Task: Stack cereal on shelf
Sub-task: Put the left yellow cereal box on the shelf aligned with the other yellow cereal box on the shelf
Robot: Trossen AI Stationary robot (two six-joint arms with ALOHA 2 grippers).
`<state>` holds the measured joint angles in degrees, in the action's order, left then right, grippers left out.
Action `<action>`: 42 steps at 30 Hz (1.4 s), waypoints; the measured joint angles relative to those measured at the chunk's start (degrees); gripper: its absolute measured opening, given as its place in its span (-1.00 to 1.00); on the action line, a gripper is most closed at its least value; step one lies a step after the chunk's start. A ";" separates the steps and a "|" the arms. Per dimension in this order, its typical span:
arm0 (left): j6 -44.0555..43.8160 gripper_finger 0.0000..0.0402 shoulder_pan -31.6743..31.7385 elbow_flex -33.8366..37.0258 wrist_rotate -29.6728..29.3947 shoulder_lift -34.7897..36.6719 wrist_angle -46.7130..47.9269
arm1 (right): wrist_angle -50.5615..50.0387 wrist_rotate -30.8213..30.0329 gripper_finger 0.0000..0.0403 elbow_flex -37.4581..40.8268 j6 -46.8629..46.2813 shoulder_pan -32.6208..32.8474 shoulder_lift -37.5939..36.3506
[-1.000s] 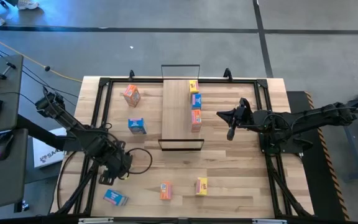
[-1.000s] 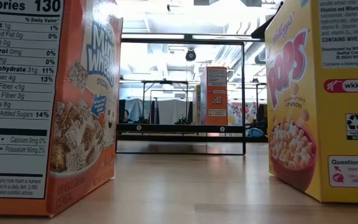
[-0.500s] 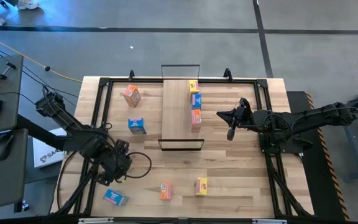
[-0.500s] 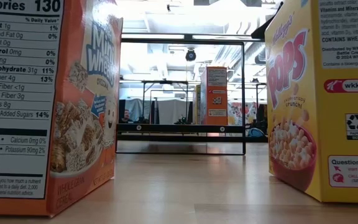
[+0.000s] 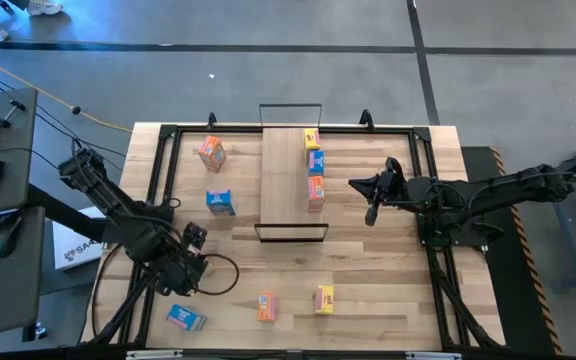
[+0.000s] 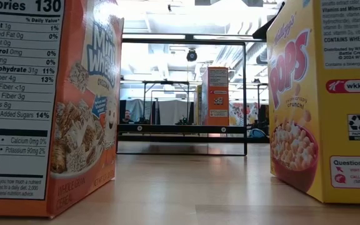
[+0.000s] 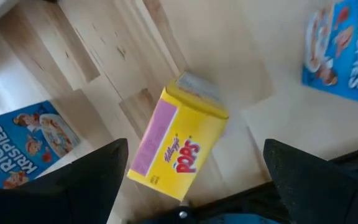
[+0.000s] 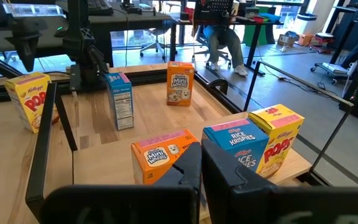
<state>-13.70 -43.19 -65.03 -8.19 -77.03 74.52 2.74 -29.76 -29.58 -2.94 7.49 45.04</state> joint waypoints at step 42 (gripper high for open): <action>0.82 -0.13 4.17 2.10 -11.34 0.11 6.48 | -0.20 0.89 -1.00 0.00 -0.65 -0.02 0.00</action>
<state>-12.88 -39.02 -62.93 -19.53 -76.93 81.00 2.55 -28.87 -29.58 -3.60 7.47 45.04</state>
